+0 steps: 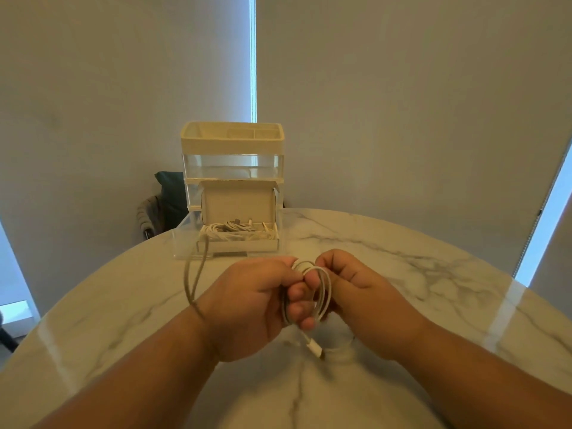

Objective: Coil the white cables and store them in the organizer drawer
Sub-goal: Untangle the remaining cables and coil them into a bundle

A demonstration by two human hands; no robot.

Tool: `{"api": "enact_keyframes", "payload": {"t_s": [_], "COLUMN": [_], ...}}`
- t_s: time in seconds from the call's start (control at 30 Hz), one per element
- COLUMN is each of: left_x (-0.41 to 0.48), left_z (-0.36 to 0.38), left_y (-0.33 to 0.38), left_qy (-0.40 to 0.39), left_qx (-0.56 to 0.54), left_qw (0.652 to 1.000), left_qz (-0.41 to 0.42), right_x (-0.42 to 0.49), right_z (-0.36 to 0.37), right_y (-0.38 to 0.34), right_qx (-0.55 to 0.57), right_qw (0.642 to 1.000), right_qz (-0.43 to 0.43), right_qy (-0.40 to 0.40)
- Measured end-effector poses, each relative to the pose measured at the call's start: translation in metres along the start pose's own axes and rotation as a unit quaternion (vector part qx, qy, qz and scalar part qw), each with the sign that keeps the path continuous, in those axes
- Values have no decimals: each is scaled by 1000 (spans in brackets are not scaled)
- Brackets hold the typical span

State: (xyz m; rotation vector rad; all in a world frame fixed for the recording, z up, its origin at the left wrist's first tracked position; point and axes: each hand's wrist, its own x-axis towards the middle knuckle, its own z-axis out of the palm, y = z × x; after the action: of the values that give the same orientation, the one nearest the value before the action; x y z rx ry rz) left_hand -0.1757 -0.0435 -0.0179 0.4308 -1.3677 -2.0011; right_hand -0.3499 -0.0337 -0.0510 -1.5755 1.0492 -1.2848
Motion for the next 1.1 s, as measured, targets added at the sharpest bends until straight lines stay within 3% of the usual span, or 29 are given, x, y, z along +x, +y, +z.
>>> {"api": "enact_keyframes", "payload": {"t_s": [0.1, 0.3, 0.47, 0.57, 0.67, 0.8, 1.03, 1.1], "left_x": [-1, 1, 0, 1, 3, 5, 5, 5], "left_z": [5, 12, 12, 12, 13, 12, 5, 1], "left_y": [2, -1, -5, -5, -4, -1, 9, 9], "left_qy": [20, 53, 29, 14, 47, 107, 145, 155], "left_qx": [-48, -34, -47, -71, -110, -165, -209, -207], "left_qw": [998, 998, 997, 997, 993, 980, 964, 963], "left_qz": [-18, -25, -55, -32, 7, 35, 77, 80], "right_x": [2, 4, 6, 7, 6, 8, 15, 17], "right_z": [7, 8, 9, 6, 10, 17, 24, 24], "right_y": [4, 1, 2, -2, 0, 3, 11, 14], "right_qx": [-20, -141, -162, -197, -155, -207, -319, -397], "right_qw": [999, 977, 978, 974, 983, 964, 941, 912], "right_qz": [-17, -105, -99, -97, -101, -168, -112, -100], "right_qy": [34, 117, 83, 55, 13, -9, -24, 9]}}
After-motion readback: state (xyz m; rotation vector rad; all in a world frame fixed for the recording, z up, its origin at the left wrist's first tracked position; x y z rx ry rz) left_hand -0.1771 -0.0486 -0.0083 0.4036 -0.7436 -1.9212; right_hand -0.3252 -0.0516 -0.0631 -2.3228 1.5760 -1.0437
